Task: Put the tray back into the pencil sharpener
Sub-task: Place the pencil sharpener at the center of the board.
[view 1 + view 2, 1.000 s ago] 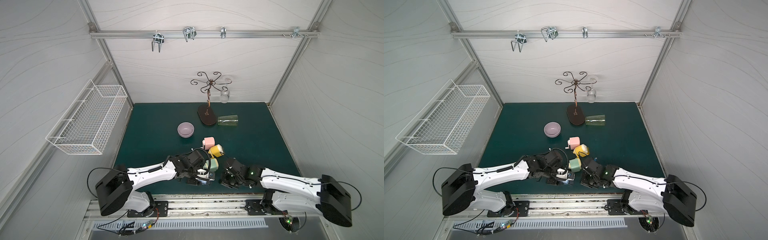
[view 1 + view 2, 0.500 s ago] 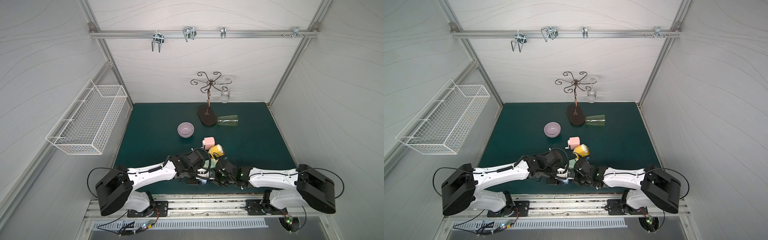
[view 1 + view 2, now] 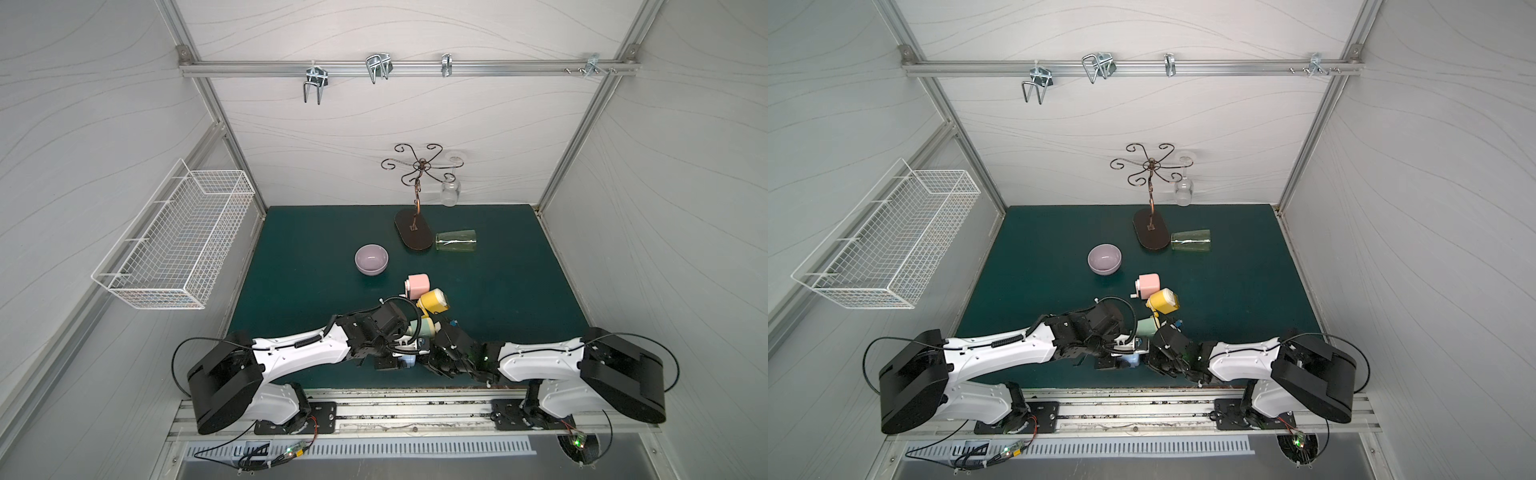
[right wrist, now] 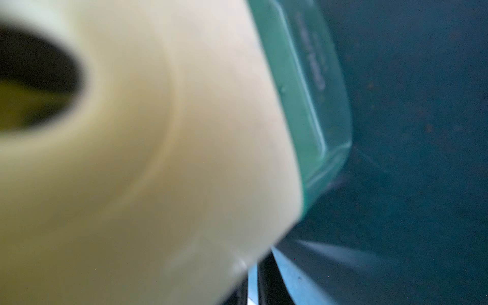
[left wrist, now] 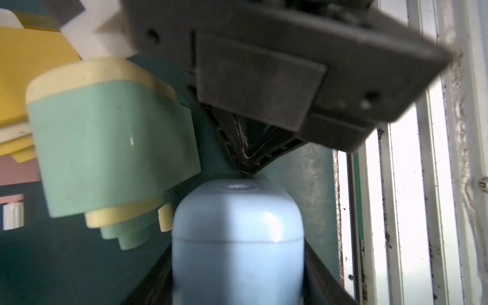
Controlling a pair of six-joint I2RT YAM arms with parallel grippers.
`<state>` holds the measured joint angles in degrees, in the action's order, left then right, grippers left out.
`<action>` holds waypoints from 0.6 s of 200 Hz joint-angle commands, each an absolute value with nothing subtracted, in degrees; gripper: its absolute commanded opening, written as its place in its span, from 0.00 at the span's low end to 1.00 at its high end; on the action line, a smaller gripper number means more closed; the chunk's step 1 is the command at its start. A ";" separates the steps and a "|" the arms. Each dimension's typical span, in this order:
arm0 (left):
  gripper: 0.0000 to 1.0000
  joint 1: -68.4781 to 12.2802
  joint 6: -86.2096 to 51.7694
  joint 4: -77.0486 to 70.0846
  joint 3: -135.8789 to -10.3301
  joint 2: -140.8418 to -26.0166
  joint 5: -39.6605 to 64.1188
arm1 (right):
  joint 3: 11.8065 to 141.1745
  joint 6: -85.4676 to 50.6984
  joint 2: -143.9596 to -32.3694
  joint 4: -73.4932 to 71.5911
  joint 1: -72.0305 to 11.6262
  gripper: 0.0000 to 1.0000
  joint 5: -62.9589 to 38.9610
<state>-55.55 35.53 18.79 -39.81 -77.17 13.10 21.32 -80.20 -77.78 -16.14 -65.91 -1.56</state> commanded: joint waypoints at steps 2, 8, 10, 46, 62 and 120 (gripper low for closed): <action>0.28 -55.90 33.40 14.31 -39.11 -77.23 14.73 | 21.31 -80.51 -76.50 -20.83 -66.52 0.13 -1.46; 0.28 -55.92 33.44 14.62 -39.18 -77.26 14.68 | 21.27 -80.66 -76.04 -20.04 -66.53 0.13 -1.33; 0.28 -55.93 33.41 14.82 -39.26 -77.26 14.63 | 21.27 -80.79 -75.85 -19.69 -66.53 0.13 -1.23; 0.27 -55.90 37.10 23.15 -39.30 -75.37 12.06 | 25.30 -80.40 -65.51 5.73 -66.69 0.18 2.03; 0.27 -55.92 37.70 25.89 -38.94 -74.12 10.72 | 27.24 -79.75 -59.78 17.27 -66.50 0.21 4.12; 0.38 -55.38 35.28 25.82 -37.84 -74.74 5.43 | 37.45 -63.02 -46.08 47.18 -52.52 0.24 2.08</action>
